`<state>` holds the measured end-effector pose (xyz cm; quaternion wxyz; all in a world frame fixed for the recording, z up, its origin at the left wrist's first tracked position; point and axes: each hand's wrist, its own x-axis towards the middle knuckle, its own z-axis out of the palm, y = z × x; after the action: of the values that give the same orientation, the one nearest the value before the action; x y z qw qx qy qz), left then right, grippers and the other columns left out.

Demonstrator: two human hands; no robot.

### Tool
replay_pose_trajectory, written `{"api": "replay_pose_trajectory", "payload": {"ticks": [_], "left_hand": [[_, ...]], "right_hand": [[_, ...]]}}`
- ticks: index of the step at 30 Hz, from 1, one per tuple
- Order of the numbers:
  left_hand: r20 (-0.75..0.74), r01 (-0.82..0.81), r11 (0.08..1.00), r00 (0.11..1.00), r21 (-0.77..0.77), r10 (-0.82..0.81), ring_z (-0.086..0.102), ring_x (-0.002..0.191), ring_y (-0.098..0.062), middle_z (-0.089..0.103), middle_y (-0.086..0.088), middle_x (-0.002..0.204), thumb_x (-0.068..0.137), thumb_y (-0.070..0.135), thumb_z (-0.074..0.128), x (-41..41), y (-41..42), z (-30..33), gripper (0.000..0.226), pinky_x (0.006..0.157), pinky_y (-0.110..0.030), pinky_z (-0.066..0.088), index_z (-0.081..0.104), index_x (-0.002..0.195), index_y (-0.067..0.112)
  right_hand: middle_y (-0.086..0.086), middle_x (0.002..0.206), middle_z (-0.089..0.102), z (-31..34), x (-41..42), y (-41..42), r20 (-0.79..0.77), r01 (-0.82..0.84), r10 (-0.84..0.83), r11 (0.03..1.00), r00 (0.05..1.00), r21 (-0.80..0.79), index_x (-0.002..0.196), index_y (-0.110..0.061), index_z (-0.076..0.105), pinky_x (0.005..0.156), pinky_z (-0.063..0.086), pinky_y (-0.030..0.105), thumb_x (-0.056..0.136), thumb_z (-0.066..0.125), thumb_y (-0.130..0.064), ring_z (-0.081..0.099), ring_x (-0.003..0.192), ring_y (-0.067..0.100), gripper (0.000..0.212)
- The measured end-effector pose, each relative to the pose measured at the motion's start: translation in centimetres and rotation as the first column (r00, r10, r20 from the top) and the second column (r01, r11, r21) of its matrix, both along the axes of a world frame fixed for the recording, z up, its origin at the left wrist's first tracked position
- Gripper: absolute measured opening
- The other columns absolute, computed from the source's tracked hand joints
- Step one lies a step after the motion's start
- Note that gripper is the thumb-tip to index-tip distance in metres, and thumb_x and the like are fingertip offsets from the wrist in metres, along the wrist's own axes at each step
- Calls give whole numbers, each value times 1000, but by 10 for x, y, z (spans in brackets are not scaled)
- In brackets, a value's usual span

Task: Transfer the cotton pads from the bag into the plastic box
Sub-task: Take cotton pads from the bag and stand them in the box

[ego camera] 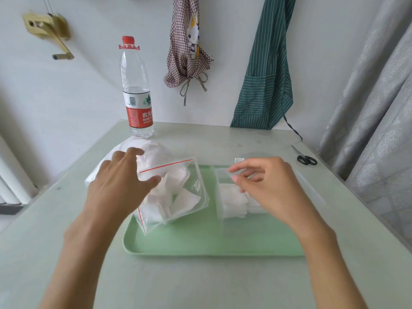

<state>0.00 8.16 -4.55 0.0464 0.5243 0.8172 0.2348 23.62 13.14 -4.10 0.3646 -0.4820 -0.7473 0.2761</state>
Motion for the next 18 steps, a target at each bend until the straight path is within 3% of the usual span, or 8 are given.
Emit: {"api": "replay_pose_trajectory", "payload": {"ticks": [1, 3, 5, 8, 14, 16, 18], "left_hand": [[-15, -22, 992, 1000, -121, 20, 45, 122, -28, 46, -2, 136, 81, 48, 64, -8, 4, -1, 67, 96, -40, 39, 38, 138, 24], [-7, -21, 976, 1000, -218, 20, 45, 124, -27, 45, -2, 138, 83, 52, 60, -16, 13, -4, 65, 99, -40, 39, 39, 138, 25], [4, 7, 976, 1000, -217, -7, 49, 120, -25, 53, 1, 131, 86, 51, 58, -18, 20, -8, 50, 94, -35, 39, 49, 129, 27], [3, 51, 971, 999, -235, -51, 54, 110, -28, 59, 0, 122, 89, 49, 53, -18, 26, -16, 36, 89, -35, 43, 56, 117, 26], [69, 170, 958, 985, -233, -158, 52, 111, -24, 57, 2, 125, 91, 45, 52, -23, 32, -21, 36, 88, -31, 38, 57, 117, 21], [186, 288, 915, 952, -283, -243, 55, 108, -17, 56, 8, 126, 88, 47, 55, -33, 28, -17, 36, 97, -32, 40, 58, 116, 24], [284, 422, 848, 897, -321, -339, 58, 110, -8, 58, 15, 125, 84, 47, 60, -41, 25, -15, 36, 103, -36, 40, 60, 115, 30]], "right_hand": [[-9, 67, 68, -1, -13, -3, -32, -23, 23, 1000, 999, -1, 81, -31, 73, 60, 49, 16, 81, 67, -16, 65, 62, 3, 16], [-12, 70, 69, -8, -39, -6, -30, -54, 54, 998, 998, -10, 87, -28, 75, 71, 54, 20, 81, 66, -15, 65, 66, -1, 17], [-11, 78, 72, -20, -62, -6, 26, -56, 57, 998, 998, -20, 94, -25, 75, 79, 54, 24, 82, 64, -18, 66, 74, 0, 17], [-5, 86, 73, -37, -88, -5, 107, -41, 44, 999, 993, -30, 93, -22, 74, 81, 53, 33, 86, 59, -28, 67, 86, 16, 17], [8, 110, 65, -53, -114, -1, 392, 21, -7, 999, 920, -33, 108, -12, 63, 83, 46, 36, 93, 48, -51, 59, 105, 32, 44], [9, 100, 65, -58, -115, 1, 398, 16, -1, 999, 918, -35, 96, -12, 62, 76, 44, 36, 94, 46, -48, 58, 97, 35, 39], [6, 75, 54, -60, -114, 4, 382, 7, 0, 1000, 924, -16, 69, -15, 48, 62, 35, 36, 94, 47, -33, 46, 78, 37, 30]]}}
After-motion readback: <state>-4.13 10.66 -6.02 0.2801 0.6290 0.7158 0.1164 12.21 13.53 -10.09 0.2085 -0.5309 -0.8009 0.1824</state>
